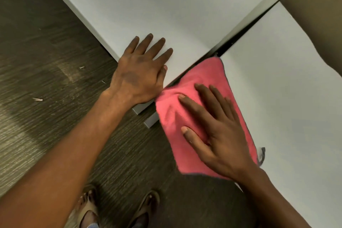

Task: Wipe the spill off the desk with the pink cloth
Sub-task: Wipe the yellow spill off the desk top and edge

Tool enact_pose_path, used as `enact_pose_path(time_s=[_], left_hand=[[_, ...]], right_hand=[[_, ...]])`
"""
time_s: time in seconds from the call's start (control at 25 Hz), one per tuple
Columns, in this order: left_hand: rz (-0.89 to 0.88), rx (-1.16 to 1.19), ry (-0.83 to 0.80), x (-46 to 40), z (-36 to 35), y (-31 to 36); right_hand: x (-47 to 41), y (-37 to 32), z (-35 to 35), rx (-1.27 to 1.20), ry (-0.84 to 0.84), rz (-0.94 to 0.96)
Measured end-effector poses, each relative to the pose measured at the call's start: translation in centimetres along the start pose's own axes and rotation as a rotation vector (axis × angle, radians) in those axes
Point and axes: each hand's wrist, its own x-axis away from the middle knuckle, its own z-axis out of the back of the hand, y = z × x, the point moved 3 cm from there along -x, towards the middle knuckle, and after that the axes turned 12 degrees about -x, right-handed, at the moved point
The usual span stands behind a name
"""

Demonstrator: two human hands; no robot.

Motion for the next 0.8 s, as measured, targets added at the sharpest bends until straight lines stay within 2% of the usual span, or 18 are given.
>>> enact_pose_path(time_s=[0.12,0.24,0.32,0.4,0.6,0.68,0.8], left_hand=[[-0.002,-0.005,-0.009,0.1,0.1,0.0],[0.006,-0.012,-0.004,0.1,0.0,0.1],[0.012,-0.009,0.003,0.0,-0.1,0.2],[0.019,-0.005,0.008,0.0,-0.2,0.3],[0.019,0.003,0.035,0.1,0.0,0.1],[0.017,-0.002,0.044,0.0,-0.1,0.3],[0.030,0.009,0.082,-0.1,-0.5,0.0]], right_hand=[[0.6,2.1,1.5,-0.045,0.014,-0.099],[-2.9,2.7,1.8,-0.066,0.151,-0.313],[-5.4,2.2,1.3,-0.050,0.158,-0.440],[-6.2,0.7,0.3,-0.006,0.101,-0.397],[-1.8,-1.6,-1.0,0.044,0.032,0.017],[-0.2,-0.6,-0.2,0.025,0.046,0.034],[-1.6,-1.5,-0.2,0.043,0.084,-0.111]])
